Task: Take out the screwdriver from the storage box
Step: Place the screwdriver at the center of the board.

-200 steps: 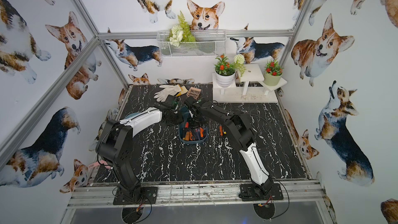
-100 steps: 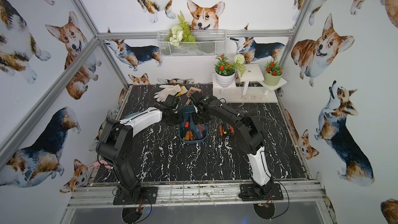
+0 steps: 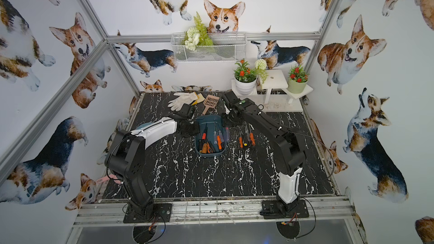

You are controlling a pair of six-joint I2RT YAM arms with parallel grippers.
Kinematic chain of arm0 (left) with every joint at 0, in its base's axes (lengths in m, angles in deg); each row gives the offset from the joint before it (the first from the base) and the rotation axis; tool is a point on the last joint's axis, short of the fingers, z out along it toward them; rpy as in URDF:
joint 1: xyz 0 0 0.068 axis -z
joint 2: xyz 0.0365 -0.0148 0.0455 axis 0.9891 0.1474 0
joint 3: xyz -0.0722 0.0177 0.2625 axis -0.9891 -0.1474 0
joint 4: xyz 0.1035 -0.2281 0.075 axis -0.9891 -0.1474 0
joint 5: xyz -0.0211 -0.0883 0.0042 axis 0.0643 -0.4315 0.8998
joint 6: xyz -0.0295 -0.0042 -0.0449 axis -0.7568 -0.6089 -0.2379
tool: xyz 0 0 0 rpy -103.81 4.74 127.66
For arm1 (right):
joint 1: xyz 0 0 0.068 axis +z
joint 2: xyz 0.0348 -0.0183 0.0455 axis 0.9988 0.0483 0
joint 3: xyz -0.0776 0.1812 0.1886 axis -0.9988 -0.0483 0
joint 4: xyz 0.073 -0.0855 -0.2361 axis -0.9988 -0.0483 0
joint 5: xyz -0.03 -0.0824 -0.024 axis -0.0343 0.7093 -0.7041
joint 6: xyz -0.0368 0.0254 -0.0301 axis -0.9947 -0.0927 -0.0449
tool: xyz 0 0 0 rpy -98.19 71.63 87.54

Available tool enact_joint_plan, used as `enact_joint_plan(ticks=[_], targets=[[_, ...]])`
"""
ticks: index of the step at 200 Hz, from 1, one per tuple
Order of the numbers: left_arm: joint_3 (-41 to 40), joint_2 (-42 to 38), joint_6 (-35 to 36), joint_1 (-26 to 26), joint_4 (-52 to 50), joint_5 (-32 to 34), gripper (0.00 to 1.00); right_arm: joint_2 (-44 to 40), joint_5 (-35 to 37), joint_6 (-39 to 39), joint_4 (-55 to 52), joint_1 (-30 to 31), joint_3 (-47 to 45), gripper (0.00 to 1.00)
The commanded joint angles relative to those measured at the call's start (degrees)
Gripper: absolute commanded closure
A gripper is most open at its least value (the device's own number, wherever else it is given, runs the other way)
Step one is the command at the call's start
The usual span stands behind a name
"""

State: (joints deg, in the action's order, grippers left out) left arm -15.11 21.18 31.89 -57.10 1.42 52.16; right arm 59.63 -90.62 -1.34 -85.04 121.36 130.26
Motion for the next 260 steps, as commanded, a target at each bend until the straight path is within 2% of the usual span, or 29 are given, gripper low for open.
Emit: enact_joint_plan(ticks=[1,106,146,232,260], targets=[[0.2,0.1,-0.4,0.1,2.1,-1.6,1.0,-1.9,1.2,-0.3,-0.7,-1.9,-1.8,1.0],[-0.2,-0.3,-0.2,0.1,1.6,-1.3,1.0,0.8,4.3,-7.8,-8.7,-12.3,-6.3,1.0],[0.2,-0.4,-0.2,0.0,1.2,-1.1,1.0,4.7,5.3,-10.3,-10.4,-12.8,-4.3,1.0],[0.3,-0.4,0.1,0.0,0.7,-0.9,1.0,8.9,2.6,-8.2,-7.8,-12.8,-4.3,1.0],[0.3,-0.5,0.0,0.0,0.8,-0.9,1.0,9.3,2.1,-7.8,-7.3,-12.8,-4.1,0.89]])
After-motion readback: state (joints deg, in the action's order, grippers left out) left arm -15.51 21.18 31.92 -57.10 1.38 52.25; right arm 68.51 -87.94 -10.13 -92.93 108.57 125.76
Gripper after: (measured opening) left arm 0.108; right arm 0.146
